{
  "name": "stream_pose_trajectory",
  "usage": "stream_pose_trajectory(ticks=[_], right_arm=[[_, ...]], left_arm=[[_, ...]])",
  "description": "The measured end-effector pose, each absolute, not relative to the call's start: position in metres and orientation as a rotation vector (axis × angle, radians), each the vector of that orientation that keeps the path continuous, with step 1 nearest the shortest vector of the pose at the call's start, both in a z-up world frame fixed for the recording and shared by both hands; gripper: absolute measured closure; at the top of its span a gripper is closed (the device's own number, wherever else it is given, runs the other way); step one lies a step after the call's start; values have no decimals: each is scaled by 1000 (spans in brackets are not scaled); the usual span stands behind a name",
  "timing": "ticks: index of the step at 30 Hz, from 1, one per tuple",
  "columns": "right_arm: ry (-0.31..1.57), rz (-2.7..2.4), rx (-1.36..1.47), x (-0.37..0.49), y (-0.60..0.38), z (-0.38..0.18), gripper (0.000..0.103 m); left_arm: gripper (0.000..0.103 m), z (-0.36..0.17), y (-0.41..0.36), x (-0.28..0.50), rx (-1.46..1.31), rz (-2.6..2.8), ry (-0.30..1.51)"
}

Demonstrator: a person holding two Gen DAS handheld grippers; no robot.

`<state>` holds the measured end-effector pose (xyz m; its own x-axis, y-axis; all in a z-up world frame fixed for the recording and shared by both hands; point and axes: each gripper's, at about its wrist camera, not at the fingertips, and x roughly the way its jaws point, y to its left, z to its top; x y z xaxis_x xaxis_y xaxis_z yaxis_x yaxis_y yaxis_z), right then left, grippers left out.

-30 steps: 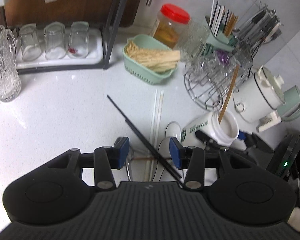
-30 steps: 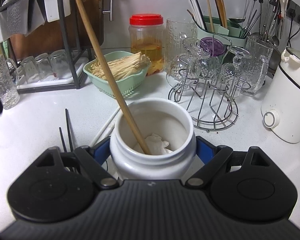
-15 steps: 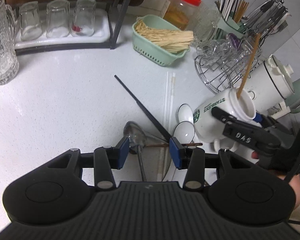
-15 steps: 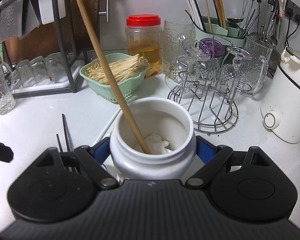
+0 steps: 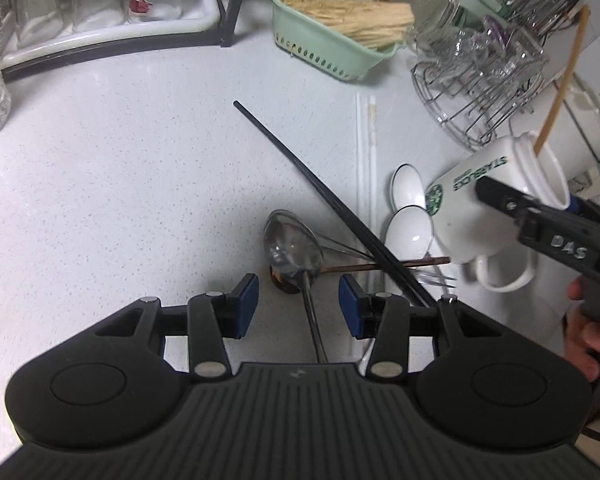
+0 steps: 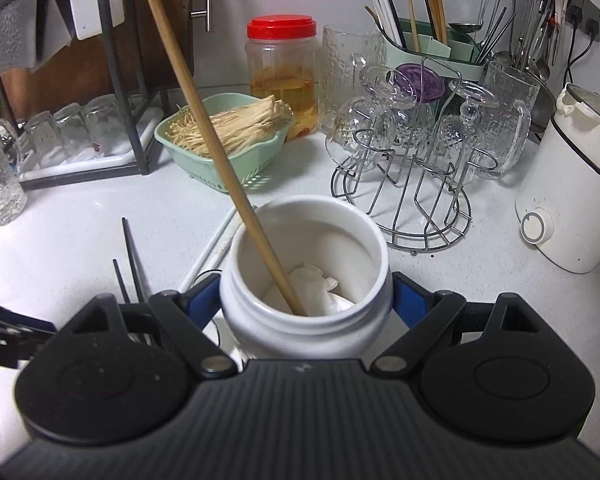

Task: Organize utensils
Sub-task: 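Lower the left gripper onto the metal spoon and close it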

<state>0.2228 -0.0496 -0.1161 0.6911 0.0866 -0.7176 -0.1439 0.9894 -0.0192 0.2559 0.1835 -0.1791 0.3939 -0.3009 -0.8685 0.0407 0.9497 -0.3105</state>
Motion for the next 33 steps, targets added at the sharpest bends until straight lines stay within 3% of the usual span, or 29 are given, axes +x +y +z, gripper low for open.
stream_pose_trajectory(ticks=[22,26,33], right_arm=[[793,94,-67,219,-47,-116,13],[788,90,-64,218,-47,-117,13],[783,86,-60,217,-47,-117,13]], left_arm=[[53,-189,146,300,-86,-188,1257],[59,-189,144,302,-48,-195,1268],[60,-189,150,306,-72,-218,1279]])
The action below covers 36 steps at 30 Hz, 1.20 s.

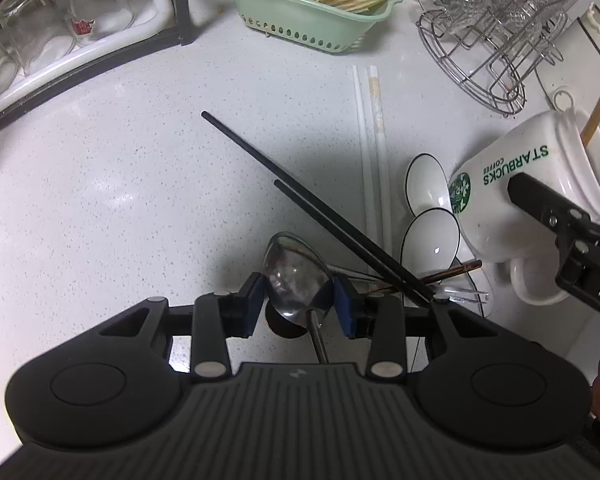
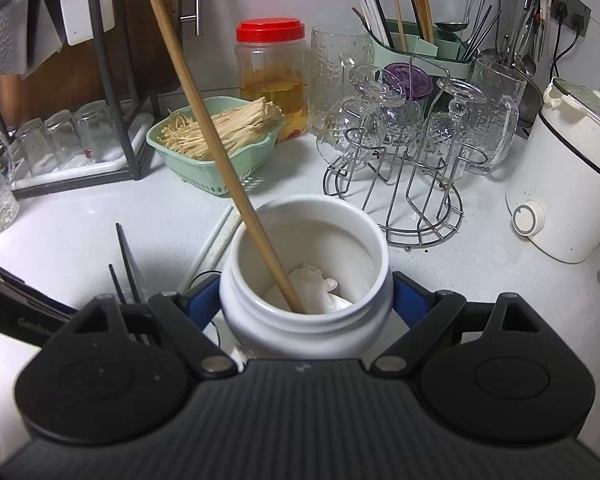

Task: Organize utensils
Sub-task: 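Lower the left gripper onto the metal spoon and close it, then lift the metal spoon with the left gripper and carry it over the mug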

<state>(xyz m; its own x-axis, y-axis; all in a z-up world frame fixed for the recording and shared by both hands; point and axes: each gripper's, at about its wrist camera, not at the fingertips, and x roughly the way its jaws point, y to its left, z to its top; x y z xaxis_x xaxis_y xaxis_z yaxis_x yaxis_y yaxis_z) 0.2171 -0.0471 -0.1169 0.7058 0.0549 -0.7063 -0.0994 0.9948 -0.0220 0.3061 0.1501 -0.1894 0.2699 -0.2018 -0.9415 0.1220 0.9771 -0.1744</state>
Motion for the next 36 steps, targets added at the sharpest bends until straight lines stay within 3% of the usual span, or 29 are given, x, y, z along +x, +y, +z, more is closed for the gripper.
stream_pose_trajectory(ticks=[11,36], right_arm=[[780,93,-68,216,-47,-117,12],[743,127,-163,219,-39,-123,11]], left_arm=[[60,-180,162,300,-160,-232,1256],[60,-99,152,264,-150,-342,1022]])
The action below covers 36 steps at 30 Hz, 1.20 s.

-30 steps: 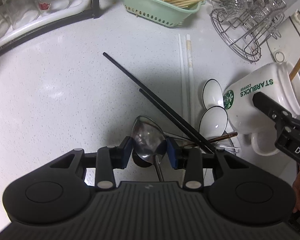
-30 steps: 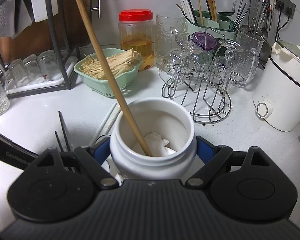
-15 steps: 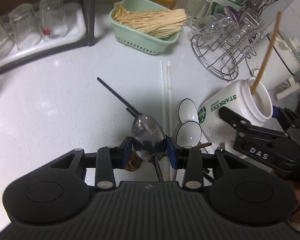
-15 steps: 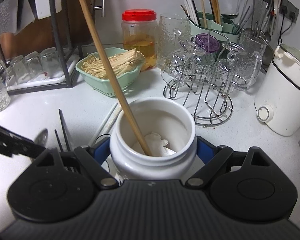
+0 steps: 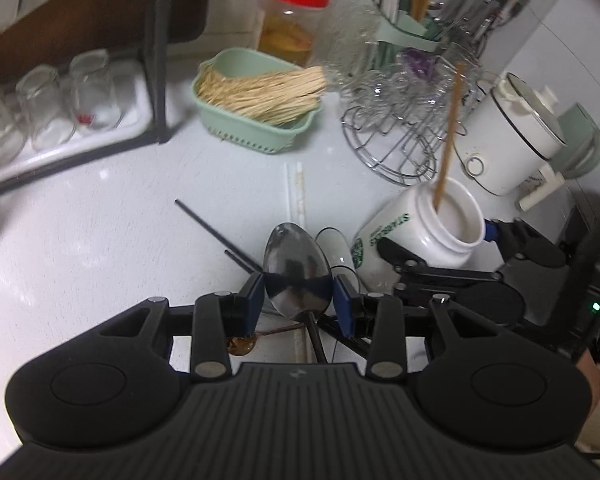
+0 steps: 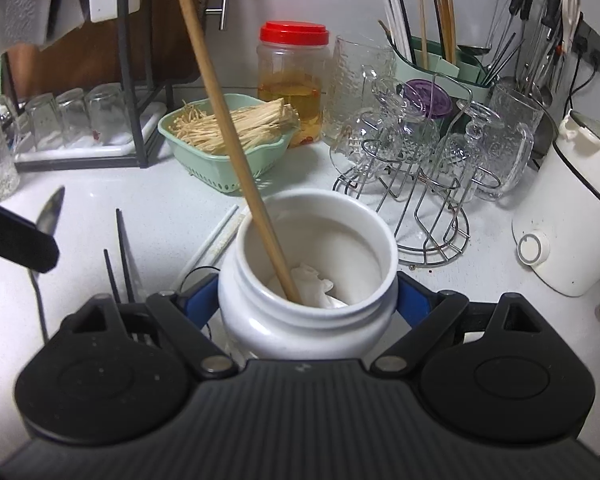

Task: Organize utensils
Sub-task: 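Lift the metal spoon with the left gripper and carry it over the mug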

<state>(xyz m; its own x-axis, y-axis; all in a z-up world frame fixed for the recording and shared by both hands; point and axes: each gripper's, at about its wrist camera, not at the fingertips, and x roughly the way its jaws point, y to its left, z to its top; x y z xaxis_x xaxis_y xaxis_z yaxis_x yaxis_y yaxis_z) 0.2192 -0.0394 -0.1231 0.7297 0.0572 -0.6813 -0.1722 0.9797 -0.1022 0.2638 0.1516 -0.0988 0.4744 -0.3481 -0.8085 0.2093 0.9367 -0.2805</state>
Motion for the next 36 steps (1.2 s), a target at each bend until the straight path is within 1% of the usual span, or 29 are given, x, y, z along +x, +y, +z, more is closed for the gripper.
stream_pose_trajectory(ticks=[7,16,22,36], right_arm=[[740,137,-160,219,-41,-123,11],[753,158,-166,219,-39,-122,11],[754,161,-163,219,-39,-122,11],[753,170,-148,215,-39,-121,11]], left_arm=[[60,-79,151,257,-164,-353,973],[60,-25,146,253,-164,-386,856],[60,12,135,254,-151,-430,782],[60,68,98,265,-67,-551,646]])
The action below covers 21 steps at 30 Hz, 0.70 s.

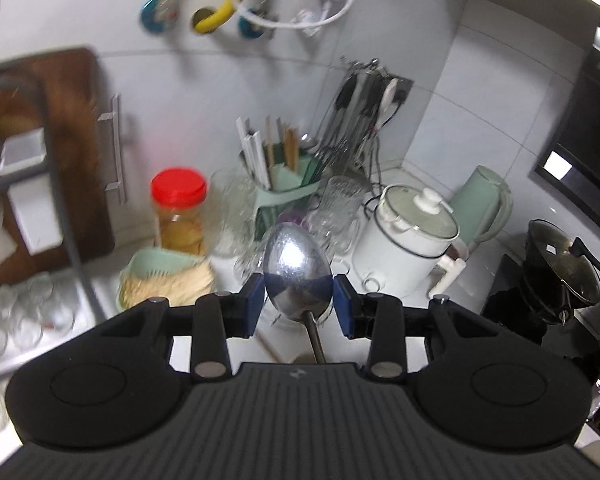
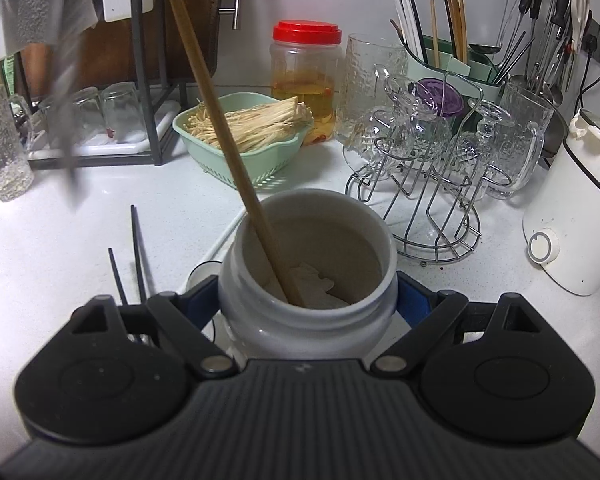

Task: Organize utensils
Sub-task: 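Lift the metal spoon with the left gripper and carry it over the mug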

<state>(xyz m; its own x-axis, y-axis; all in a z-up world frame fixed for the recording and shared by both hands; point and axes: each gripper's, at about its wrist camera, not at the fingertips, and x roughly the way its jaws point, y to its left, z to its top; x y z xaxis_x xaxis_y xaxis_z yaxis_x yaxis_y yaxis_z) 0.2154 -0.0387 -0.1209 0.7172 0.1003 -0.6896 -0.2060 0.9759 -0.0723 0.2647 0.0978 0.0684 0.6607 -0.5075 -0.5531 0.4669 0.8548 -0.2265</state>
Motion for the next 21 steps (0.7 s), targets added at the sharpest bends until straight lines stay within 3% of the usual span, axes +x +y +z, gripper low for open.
stream_pose_trajectory(ticks=[7,21], right_arm=[[754,167,-142,215,-37,-120,11],[756,165,-67,218,-44,-120,12]], left_arm=[[60,64,70,289,-13,-587,635],[60,2,34,336,97,-592,806]])
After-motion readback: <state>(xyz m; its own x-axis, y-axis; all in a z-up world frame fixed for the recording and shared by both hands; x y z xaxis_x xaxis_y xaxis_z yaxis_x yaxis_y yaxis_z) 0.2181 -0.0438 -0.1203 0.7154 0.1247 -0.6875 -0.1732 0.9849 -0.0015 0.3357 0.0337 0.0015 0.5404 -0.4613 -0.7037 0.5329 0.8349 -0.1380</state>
